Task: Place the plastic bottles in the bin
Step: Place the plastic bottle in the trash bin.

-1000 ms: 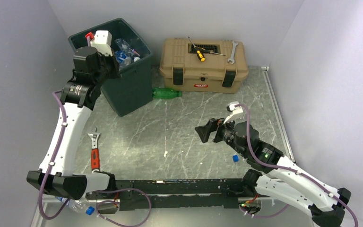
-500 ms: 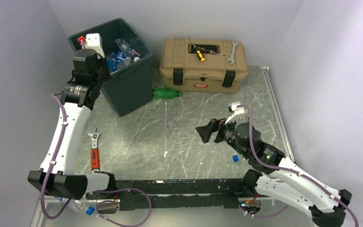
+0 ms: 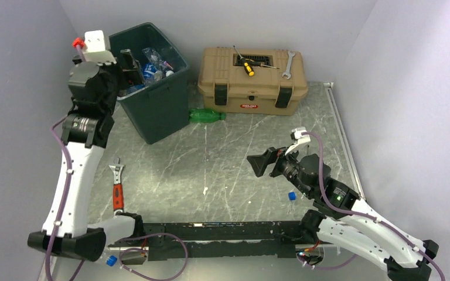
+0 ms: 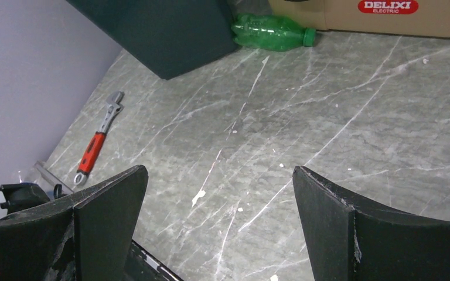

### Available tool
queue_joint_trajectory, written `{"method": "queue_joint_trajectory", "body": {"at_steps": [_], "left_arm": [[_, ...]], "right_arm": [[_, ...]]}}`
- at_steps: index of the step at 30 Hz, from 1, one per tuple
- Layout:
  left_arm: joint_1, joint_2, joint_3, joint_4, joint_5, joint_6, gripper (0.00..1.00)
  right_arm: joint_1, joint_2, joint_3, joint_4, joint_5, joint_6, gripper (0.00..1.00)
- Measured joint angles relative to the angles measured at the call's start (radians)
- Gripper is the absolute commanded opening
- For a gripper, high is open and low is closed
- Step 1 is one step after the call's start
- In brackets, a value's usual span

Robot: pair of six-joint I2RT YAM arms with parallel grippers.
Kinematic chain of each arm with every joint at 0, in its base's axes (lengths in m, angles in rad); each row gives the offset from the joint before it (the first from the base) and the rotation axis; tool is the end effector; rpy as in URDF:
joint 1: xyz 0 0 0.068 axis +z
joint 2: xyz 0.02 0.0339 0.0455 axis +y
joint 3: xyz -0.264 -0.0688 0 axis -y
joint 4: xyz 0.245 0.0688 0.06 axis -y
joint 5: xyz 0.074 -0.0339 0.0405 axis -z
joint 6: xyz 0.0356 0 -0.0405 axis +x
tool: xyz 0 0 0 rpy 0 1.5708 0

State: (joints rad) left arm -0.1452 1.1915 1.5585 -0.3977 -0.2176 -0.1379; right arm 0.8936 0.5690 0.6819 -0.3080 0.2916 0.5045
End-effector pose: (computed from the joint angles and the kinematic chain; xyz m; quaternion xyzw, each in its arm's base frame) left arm 0.2367 -0.0268 0.4993 -0.0730 0.7139 -0.0205 0.6961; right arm 0.0959 0.1029 0.3220 -0.0573 0.7678 0.3183 0.5530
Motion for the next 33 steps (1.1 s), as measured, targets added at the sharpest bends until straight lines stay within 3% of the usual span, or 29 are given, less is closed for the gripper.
{"method": "queue_joint_trajectory", "body": {"at_steps": [6,13,17,24,33], "left_arm": [[0.0,-0.114,-0.003,0.014,0.045,-0.031,1.0],[0.0,-0.163,-0.063,0.002,-0.01,-0.012,1.0],[0.0,-0.072,-0.029,-0.056,-0.063,-0.006,0.99],[0.002,0.249,0.217,-0.235,-0.133,-0.064,0.99],[0.002,0.315,0.34,-0.427,-0.266,-0.166,0.99]], "right_arm": [[0.0,0.011,0.0,0.0,0.015,-0.004,1.0],[0.0,0.034,-0.001,0.0,0.014,-0.003,1.0],[0.0,0.034,-0.001,0.001,0.014,0.001,1.0],[0.0,0.035,-0.001,0.001,0.013,0.008,1.0],[0.0,0.019,-0.001,0.0,0.013,0.004,1.0]]}}
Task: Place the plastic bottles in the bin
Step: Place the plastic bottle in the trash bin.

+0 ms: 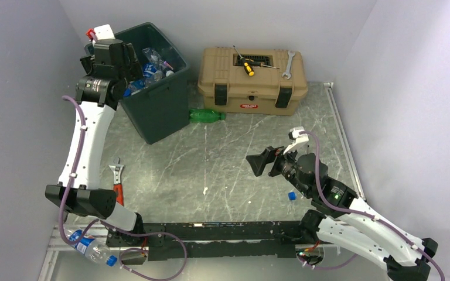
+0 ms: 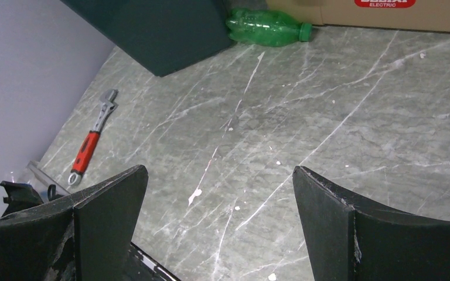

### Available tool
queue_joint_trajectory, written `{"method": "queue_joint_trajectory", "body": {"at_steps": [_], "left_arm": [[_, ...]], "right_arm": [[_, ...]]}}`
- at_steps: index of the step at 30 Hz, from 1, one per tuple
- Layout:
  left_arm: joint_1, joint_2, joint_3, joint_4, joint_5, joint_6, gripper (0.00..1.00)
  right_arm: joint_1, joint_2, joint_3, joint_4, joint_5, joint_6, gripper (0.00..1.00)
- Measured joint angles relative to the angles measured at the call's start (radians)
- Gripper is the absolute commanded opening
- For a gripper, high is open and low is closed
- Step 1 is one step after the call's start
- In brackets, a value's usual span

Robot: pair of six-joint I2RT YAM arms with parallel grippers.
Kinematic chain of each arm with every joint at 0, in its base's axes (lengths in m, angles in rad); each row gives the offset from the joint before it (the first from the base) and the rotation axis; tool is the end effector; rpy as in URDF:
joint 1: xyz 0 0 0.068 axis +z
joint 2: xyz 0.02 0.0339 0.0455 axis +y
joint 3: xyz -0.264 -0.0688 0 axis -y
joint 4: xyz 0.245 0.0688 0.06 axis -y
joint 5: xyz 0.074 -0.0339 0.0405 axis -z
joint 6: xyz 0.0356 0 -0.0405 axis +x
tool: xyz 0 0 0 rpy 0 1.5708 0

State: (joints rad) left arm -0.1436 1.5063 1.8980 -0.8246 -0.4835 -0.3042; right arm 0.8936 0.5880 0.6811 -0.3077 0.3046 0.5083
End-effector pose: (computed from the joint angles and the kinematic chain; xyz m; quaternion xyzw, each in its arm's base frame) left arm 0.3016 -0.0269 0.4817 -0.1942 0.8050 0.0805 0.5548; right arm 0.0987 0.1057 0.3195 -0.0540 0.7737 0.3096 0.5501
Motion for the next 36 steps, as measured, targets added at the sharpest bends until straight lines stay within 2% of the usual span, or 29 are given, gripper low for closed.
{"method": "queue_joint_trajectory", "body": {"at_steps": [3,6,13,18,23,33,34,35,36], "left_arm": [[0.001,0.002,0.005,-0.033,-0.032,-0.017,0.96],[0.002,0.021,0.009,-0.065,-0.046,-0.027,0.88],[0.009,0.077,0.023,-0.063,-0.059,-0.032,0.49],[0.015,0.084,0.023,-0.04,-0.059,-0.024,0.33],[0.016,0.079,0.024,-0.004,-0.047,-0.014,0.0],[0.016,0.001,0.009,0.22,0.035,0.097,0.0],[0.016,0.0,0.007,0.25,0.044,0.104,0.08],[0.016,0.0,0.004,0.281,0.055,0.109,0.33],[0.016,0.002,0.005,0.295,0.062,0.115,0.52]], "right_arm": [[0.0,0.002,0.0,0.001,0.0,-0.003,1.0],[0.0,0.006,0.0,0.001,-0.002,-0.008,1.0],[0.0,0.0,0.0,0.0,-0.003,-0.015,1.0],[0.0,-0.012,0.0,0.0,-0.003,-0.019,1.0],[0.0,-0.013,0.0,0.001,-0.002,-0.026,1.0],[0.0,-0.014,0.0,-0.01,0.01,-0.042,1.0],[0.0,-0.015,0.0,-0.012,0.013,-0.045,1.0],[0.0,-0.016,0.0,-0.014,0.014,-0.047,1.0],[0.0,-0.016,0.0,-0.016,0.017,-0.049,1.0]]}}
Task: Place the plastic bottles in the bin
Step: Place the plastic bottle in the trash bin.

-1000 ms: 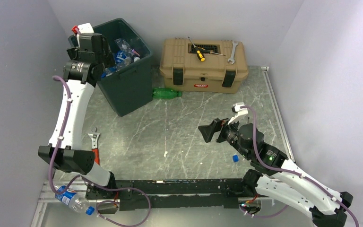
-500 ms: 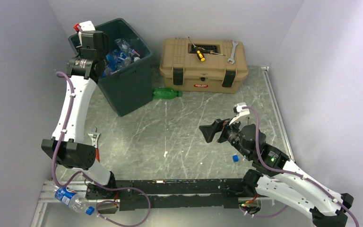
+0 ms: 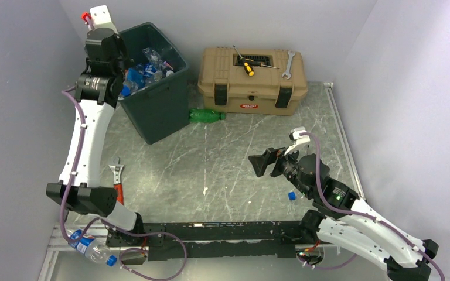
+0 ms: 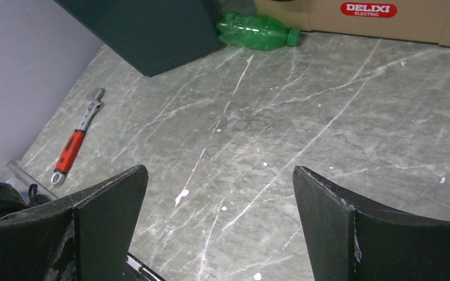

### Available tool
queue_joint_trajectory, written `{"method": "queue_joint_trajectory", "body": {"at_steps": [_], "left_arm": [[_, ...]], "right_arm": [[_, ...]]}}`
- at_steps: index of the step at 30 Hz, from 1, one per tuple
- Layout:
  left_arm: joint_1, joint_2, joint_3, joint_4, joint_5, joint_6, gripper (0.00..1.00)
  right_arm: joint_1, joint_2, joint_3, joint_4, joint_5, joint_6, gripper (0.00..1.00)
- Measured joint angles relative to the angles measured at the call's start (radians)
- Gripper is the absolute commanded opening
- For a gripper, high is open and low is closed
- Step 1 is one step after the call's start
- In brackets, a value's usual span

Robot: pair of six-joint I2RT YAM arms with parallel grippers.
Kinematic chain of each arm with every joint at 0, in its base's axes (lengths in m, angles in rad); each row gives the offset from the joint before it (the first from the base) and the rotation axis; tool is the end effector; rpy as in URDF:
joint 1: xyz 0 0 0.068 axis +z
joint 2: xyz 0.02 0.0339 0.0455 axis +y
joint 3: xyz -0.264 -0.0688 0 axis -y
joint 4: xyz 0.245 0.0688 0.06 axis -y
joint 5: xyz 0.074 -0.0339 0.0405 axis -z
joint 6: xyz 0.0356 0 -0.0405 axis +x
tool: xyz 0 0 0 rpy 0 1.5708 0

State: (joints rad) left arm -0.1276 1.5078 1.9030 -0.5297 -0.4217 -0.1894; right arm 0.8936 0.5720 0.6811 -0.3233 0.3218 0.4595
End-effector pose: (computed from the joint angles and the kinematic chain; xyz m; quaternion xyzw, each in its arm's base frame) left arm 0.3112 -0.0252 0.5124 -0.1604 0.7317 0.0541 0.6602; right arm 0.0967 0.1023 0.3198 -0.0673 0.7722 0.2905 0.5610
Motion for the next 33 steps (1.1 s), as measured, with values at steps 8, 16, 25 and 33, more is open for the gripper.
{"method": "queue_joint_trajectory", "body": {"at_steps": [8,16,25,33], "left_arm": [[-0.001,0.115,0.175,-0.235,-0.054,-0.068,0.99],[0.0,0.079,0.077,-0.355,-0.068,-0.094,0.8],[0.007,0.08,0.062,-0.359,-0.062,-0.112,0.55],[0.019,0.094,0.038,-0.382,-0.05,-0.123,0.63]], "right_arm": [[0.0,0.001,-0.003,-0.013,0.018,-0.015,1.0],[0.0,0.018,-0.008,-0.012,0.001,-0.01,1.0],[0.0,-0.02,-0.017,-0.013,-0.008,-0.004,1.0],[0.0,-0.019,-0.017,-0.012,-0.008,-0.014,1.0]]}}
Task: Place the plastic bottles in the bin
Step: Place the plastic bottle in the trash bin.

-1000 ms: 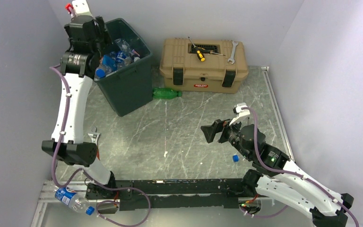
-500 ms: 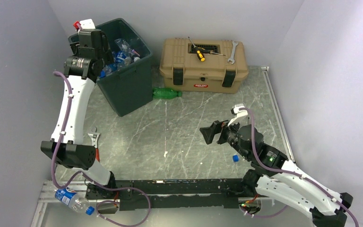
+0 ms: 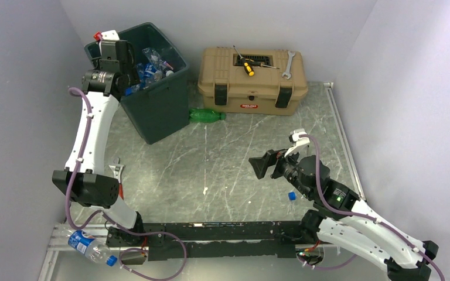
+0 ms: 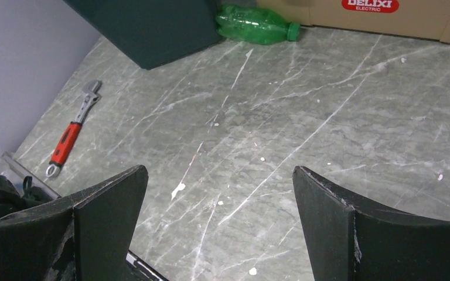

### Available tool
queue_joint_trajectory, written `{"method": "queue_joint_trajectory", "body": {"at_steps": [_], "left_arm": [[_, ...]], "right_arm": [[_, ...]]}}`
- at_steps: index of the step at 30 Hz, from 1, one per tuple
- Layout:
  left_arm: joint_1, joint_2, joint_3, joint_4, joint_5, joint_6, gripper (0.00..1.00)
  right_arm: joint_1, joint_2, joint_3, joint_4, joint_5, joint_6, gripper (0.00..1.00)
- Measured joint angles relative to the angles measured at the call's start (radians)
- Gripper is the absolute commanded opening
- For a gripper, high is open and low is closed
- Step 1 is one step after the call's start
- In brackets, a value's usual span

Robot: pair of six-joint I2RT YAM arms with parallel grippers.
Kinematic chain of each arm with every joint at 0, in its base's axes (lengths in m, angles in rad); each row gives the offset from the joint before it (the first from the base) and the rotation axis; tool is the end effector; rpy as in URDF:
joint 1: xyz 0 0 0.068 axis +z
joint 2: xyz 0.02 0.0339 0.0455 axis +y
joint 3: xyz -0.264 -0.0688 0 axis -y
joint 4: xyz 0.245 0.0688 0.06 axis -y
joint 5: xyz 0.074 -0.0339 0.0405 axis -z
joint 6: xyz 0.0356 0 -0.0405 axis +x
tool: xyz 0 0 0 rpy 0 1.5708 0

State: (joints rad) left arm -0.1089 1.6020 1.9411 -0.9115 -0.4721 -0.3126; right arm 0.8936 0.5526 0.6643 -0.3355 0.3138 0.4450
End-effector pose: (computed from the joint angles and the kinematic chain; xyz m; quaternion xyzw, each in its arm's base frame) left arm 0.3280 -0.0196 0.4582 -0.1982 0.8378 0.1034 0.4981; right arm 0.0946 0.1001 0.3151 -0.0767 0.7744 0.2864 0.5589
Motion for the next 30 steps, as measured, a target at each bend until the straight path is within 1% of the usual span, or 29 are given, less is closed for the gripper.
{"method": "queue_joint_trajectory", "body": {"at_steps": [2,7,12,13,20,22,26,28,29,30], "left_arm": [[0.0,0.005,-0.006,0.002,0.002,0.0,0.54],[0.007,0.005,-0.019,0.024,0.004,0.002,0.26],[0.01,0.006,-0.019,0.038,0.008,0.004,0.02],[0.01,0.005,-0.014,0.038,0.011,0.004,0.0],[0.01,0.001,0.068,0.046,0.067,0.012,0.0],[0.01,-0.016,0.071,0.078,0.081,0.014,0.0],[0.009,-0.089,0.017,0.19,0.101,0.033,0.0],[0.009,-0.106,0.018,0.224,0.106,0.041,0.0],[0.009,-0.107,0.023,0.235,0.107,0.043,0.02],[0.009,-0.107,0.024,0.246,0.108,0.046,0.09]], "right_arm": [[0.0,0.005,0.0,0.0,0.0,-0.004,1.0],[0.0,0.018,0.0,0.001,0.0,-0.014,1.0],[0.0,0.019,0.0,0.001,0.001,-0.02,1.0],[0.0,0.019,0.0,0.002,0.001,-0.021,1.0],[0.0,0.023,0.0,0.007,0.003,-0.026,1.0],[0.0,0.027,0.0,0.007,0.003,-0.027,1.0],[0.0,0.037,0.0,0.008,0.004,-0.027,1.0],[0.0,0.037,0.0,0.007,0.005,-0.027,1.0],[0.0,0.037,0.0,0.007,0.01,-0.028,1.0],[0.0,0.037,0.0,0.007,0.012,-0.028,1.0]]}}
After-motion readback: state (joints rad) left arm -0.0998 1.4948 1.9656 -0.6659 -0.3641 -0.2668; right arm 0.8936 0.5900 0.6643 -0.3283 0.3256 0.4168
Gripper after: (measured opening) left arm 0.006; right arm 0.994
